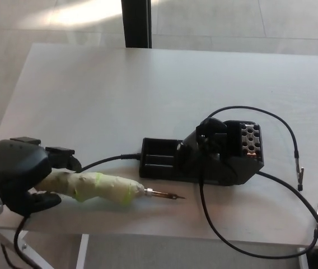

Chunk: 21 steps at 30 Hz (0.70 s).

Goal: Use the left hand of the robot to grab the soldering gun kept on the middle of the table and pull it out of its base and keep it on the left side of the base

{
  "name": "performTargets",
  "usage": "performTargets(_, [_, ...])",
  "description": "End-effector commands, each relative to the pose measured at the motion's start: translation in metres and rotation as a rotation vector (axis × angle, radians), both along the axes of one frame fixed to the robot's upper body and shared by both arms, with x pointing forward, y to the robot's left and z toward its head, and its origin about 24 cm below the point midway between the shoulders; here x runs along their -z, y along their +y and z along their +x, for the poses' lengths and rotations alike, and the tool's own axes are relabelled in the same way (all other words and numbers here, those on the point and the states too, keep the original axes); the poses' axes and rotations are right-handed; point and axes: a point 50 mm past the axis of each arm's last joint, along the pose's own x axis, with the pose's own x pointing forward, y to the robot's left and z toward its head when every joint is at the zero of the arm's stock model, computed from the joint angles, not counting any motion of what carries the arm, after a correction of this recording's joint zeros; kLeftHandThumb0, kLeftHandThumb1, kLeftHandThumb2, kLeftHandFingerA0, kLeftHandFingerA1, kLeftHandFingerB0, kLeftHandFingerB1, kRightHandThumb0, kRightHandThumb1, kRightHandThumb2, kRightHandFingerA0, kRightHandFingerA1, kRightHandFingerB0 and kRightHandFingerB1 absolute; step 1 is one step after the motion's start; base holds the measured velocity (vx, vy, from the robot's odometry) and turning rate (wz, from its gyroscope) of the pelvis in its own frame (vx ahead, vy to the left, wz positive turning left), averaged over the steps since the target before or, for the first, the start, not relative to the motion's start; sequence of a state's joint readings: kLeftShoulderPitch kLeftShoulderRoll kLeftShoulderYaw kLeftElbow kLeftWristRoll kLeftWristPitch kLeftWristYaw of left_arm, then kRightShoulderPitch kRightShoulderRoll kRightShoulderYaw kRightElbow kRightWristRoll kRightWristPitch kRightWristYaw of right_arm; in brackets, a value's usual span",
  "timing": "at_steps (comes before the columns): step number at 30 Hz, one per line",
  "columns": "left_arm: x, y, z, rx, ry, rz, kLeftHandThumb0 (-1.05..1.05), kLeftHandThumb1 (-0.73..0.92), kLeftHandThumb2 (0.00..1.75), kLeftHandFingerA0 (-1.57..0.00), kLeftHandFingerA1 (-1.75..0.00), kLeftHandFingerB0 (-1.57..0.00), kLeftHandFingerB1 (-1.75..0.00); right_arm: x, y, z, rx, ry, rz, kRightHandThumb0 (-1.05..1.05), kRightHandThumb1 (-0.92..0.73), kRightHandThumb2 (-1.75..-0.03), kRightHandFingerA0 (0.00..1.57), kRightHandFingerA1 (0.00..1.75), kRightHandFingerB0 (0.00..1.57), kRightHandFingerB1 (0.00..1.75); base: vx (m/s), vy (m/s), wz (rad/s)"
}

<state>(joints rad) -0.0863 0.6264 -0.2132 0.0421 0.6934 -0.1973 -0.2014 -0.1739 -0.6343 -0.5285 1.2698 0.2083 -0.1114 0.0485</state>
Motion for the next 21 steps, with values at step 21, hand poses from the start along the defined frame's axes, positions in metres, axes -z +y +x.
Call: performTargets(21, [-0.095,0.092,-0.026,-0.524,-0.070,-0.986,-0.51,0.76,0.71,-0.04,-0.21,-0.07,-0.27,-0.008,-0.008,-0.012,-0.022,-0.008,-0.037,-1.04,-0.86,-0.86,1.45,1.05,0.03,1.55,0.00,0.000,0.00])
